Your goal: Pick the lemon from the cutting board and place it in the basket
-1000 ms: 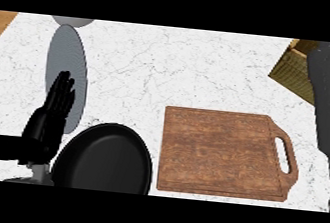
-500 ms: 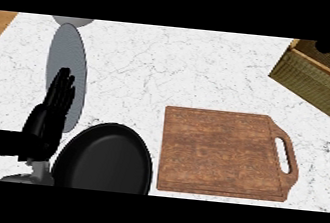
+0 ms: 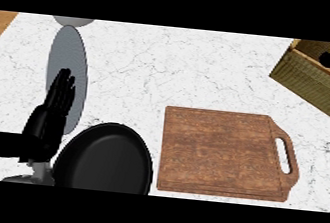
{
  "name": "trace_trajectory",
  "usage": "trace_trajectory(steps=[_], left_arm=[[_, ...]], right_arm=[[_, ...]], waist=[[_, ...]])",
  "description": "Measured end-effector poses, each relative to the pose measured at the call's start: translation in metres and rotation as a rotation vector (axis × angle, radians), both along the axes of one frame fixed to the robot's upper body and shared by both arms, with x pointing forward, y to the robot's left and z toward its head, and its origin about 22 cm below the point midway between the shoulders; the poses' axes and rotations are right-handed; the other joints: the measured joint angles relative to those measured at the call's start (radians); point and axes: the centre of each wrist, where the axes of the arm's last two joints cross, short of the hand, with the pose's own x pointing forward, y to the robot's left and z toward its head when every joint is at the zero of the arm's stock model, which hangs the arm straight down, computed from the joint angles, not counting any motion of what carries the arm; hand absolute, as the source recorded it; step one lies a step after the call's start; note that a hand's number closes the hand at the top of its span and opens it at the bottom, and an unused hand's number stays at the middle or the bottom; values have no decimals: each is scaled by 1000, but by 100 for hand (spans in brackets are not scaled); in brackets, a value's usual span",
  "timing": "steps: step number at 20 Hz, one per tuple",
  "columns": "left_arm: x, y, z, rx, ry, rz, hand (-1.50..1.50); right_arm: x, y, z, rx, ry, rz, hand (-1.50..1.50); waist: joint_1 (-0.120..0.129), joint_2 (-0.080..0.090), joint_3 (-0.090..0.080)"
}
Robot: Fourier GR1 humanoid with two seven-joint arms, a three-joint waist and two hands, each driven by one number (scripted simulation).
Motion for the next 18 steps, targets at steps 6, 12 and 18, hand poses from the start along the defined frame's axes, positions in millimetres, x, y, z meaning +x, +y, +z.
trace_trajectory(steps=[6,12,18], left_arm=[[-4,0,3,0,-2,-6,0],[1,-6,4,0,-5,-10,0],[5,-6,1,1,-8,-14,0]], right_arm=[[-2,-20,-23,19,-8,-12,150],[-7,-44,-35,62,-37,-54,150],[-8,-65,-47,92,-11,-74,-150]], waist=[[2,0,0],[2,1,0],[4,1,1]])
